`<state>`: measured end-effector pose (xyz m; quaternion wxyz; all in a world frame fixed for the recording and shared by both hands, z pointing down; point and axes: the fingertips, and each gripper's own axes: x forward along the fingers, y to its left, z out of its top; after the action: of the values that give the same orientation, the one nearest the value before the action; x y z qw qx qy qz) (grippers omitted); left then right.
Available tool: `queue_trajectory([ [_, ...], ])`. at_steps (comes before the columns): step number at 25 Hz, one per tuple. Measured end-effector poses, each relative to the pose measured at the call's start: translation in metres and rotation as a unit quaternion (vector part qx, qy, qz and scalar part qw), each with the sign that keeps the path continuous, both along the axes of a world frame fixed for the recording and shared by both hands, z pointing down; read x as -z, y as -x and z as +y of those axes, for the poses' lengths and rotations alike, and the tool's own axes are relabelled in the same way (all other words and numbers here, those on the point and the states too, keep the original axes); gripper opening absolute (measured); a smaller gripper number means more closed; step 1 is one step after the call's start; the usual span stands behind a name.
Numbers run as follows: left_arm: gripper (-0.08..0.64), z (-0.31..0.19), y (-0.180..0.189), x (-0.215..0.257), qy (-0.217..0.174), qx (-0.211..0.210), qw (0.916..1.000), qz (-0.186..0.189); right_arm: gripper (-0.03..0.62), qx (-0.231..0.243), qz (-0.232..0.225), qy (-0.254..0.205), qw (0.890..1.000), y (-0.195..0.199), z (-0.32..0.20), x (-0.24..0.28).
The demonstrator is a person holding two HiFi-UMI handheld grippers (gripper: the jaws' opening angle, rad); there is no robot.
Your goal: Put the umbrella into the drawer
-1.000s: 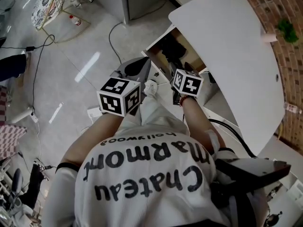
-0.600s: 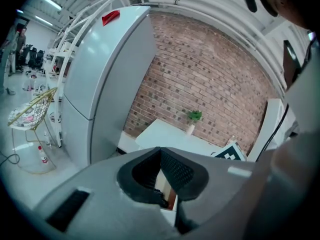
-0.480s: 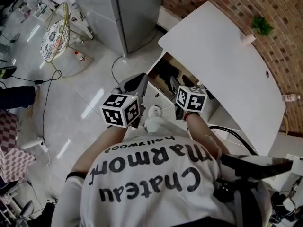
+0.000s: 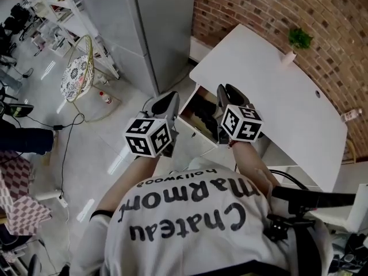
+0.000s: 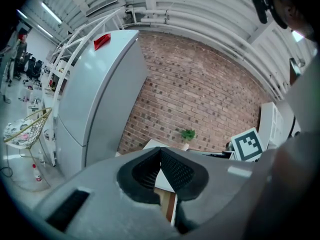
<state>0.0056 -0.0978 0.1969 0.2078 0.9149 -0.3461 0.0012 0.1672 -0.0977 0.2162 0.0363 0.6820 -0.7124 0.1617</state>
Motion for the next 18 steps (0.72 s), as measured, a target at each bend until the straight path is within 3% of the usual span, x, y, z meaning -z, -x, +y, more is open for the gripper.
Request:
queue_trajectory([
  [7, 0.015, 0.004, -0.015, 0.039, -0.046, 0.019, 0.9987, 0.006, 0.046, 0.044, 0.019, -0.093, 0.995, -0.011, 0.004, 0.072],
  [18, 0.015, 0.036, -0.067, 0.043, -0.047, 0.071, 0.9963, -0.006, 0.02, 0.118, 0.012, -0.065, 0.991, -0.058, 0.025, 0.065],
])
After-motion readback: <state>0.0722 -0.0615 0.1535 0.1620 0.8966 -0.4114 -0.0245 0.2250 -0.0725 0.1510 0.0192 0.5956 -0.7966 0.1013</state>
